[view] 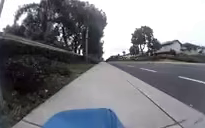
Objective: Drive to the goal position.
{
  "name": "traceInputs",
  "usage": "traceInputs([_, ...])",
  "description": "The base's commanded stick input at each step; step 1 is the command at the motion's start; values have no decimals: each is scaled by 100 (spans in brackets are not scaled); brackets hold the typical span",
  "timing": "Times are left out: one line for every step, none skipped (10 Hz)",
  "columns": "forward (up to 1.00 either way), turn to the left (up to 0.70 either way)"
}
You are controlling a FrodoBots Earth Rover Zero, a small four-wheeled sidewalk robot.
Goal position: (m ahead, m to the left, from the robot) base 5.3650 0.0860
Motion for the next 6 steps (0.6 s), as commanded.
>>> traceInputs([100,0])
traceInputs([100,0])
traceInputs([100,0])
traceInputs([100,0])
traceInputs([100,0])
traceInputs([100,0])
